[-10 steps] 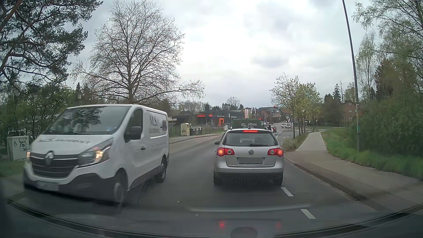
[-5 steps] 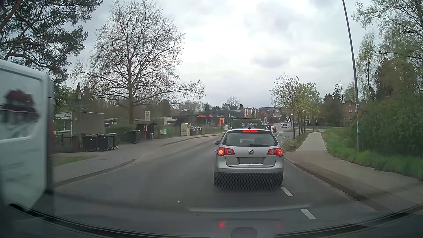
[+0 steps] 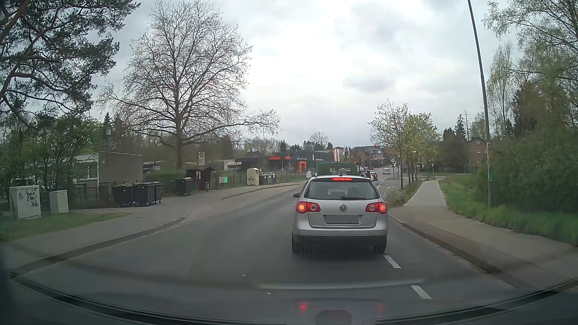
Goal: Follow the waypoints while adhering to traffic rules and regulations
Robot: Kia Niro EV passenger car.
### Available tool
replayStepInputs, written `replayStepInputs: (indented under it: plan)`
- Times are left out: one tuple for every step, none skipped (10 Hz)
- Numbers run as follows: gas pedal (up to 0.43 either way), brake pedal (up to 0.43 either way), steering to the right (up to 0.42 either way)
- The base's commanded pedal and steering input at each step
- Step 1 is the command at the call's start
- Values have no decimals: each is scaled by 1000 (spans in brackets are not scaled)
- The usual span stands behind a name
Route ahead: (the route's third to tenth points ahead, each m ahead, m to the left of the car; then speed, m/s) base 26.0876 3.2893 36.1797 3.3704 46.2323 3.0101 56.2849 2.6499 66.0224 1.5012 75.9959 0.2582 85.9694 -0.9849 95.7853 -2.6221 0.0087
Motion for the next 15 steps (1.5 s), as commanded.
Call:
replayStepInputs:
  plan:
    - [0,0,20]
    - [0,0,20]
    - [0,0,20]
    - [0,0,20]
    - [0,0,19]
    - [0,0,20]
    - [0,0,19]
    - [0,0,19]
    - [0,0,20]
    - [0,0,20]
    - [0,6,20]
    - [0,0,20]
    - [0,0,20]
    - [0,0,20]
    - [0,0,20]
